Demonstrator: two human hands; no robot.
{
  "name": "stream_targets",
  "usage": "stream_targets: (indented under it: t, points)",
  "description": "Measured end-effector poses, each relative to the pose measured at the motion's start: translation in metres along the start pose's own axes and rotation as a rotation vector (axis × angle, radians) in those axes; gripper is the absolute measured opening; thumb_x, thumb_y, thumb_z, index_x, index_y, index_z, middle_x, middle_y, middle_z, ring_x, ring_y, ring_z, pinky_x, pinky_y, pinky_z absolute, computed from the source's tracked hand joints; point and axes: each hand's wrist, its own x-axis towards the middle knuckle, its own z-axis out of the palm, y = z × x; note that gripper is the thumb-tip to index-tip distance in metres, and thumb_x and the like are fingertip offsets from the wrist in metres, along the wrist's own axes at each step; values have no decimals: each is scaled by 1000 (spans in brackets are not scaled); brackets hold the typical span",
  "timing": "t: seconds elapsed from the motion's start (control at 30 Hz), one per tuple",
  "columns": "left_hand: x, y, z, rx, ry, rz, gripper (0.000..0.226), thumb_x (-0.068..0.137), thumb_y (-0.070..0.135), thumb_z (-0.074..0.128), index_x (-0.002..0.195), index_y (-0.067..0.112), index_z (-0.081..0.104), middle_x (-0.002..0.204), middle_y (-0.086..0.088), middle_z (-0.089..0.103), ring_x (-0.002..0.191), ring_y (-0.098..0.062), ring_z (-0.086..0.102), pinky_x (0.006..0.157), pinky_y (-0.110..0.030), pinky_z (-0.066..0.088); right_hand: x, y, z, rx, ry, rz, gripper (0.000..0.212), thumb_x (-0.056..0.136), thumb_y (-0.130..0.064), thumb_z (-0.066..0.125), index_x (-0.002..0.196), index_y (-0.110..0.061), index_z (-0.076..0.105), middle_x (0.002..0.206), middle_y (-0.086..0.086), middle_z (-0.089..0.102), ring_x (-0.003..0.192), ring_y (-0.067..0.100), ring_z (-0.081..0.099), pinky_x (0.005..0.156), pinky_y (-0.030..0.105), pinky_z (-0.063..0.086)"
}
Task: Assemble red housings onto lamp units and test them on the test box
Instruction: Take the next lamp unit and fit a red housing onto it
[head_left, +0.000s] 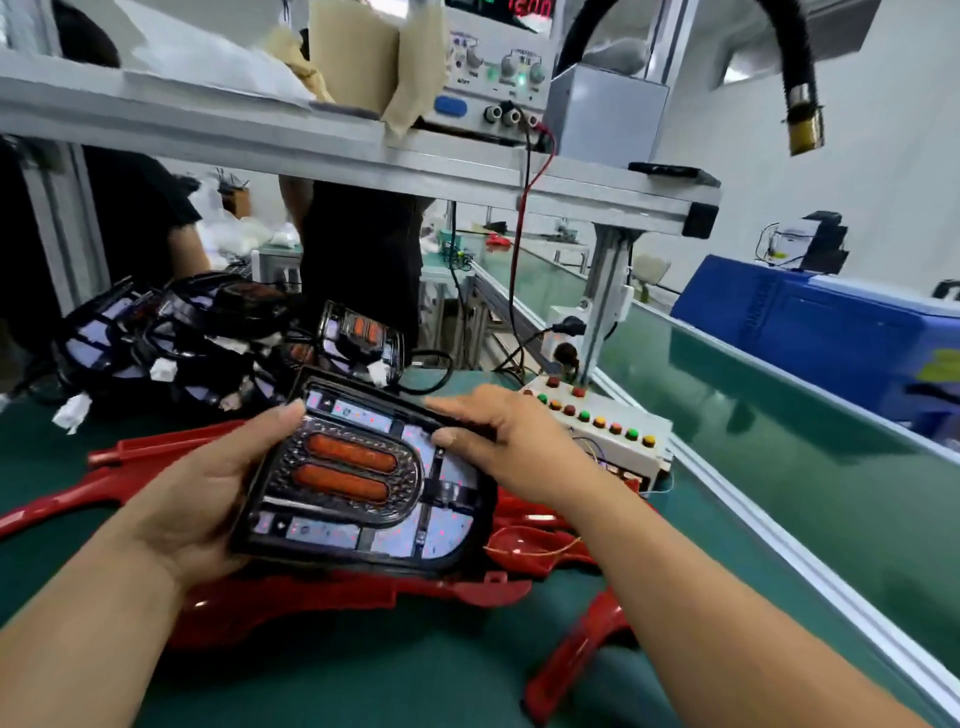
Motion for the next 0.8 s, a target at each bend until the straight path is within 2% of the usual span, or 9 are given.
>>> stream_targets:
  t: [0.07, 0.13, 0.2, 0.27, 0.33, 0.47, 0.6, 0.67, 0.8]
  points:
    - [4, 1, 3, -40, 104, 80, 44, 73, 45, 66, 95, 9, 79, 103, -25, 72, 88, -37, 73, 64, -44, 60, -7, 1, -8, 78, 43, 134, 49, 85, -42, 70, 131, -29, 59, 89, -13, 57, 78, 3, 53, 75, 14, 41]
    - [8, 2, 2, -115, 188, 160, 46, 79, 44, 55, 93, 6, 79, 103, -24, 72, 88, -36, 73, 62, -43, 60, -21, 4, -24, 140, 24, 194, 26, 82, -41, 74, 104, -28, 69, 80, -12, 62, 71, -2, 54, 70, 17, 44]
    - [12, 1, 1, -179, 233, 221, 51, 84, 45, 53, 101, 4, 76, 109, -24, 71, 96, -35, 71, 66, -43, 60, -38, 3, -38, 121, -266, 235, 23, 79, -42, 78, 90, -24, 69, 80, -8, 67, 71, -3, 56, 68, 18, 45]
    - [15, -2, 1, -226, 273, 232, 53, 90, 47, 49, 106, 3, 74, 115, -23, 69, 102, -35, 70, 70, -45, 60, -52, -1, -36, -53, -648, 291, 46, 69, -53, 82, 105, -33, 62, 94, -12, 64, 82, -1, 58, 73, 19, 45]
    - [18, -6, 0, -261, 313, 243, 52, 94, 48, 45, 109, 7, 75, 118, -21, 68, 105, -34, 69, 74, -47, 60, -61, -7, -25, -192, -804, 292, 67, 61, -58, 84, 115, -44, 46, 110, -16, 54, 97, 6, 55, 82, 24, 45]
    - [20, -11, 0, -312, 339, 280, 53, 98, 47, 40, 112, 9, 73, 118, -18, 69, 106, -31, 69, 77, -45, 60, -65, -18, -3, -190, -779, 149, 62, 68, -46, 83, 113, -40, 41, 112, -12, 47, 100, 11, 49, 79, 29, 42]
    - [23, -15, 1, -321, 361, 292, 54, 98, 50, 39, 123, 10, 67, 121, -18, 68, 108, -31, 68, 84, -44, 59, -61, -12, -12, -145, -679, 103, 24, 80, -36, 74, 98, -29, 59, 90, -15, 58, 78, 1, 53, 67, 22, 44]
    - [23, -16, 2, -337, 355, 303, 55, 97, 51, 41, 114, 10, 73, 118, -19, 69, 106, -31, 69, 78, -44, 60, -55, -5, -38, 33, -606, 169, 17, 83, -37, 74, 89, -26, 65, 78, -9, 64, 66, -2, 54, 61, 20, 43]
    - [22, -18, 8, -318, 311, 314, 55, 93, 53, 43, 108, 11, 76, 117, -19, 70, 106, -31, 69, 73, -40, 60, -46, 5, -97, 566, -383, 215, 28, 77, -45, 76, 86, -19, 71, 67, 8, 67, 61, 10, 63, 57, 21, 50]
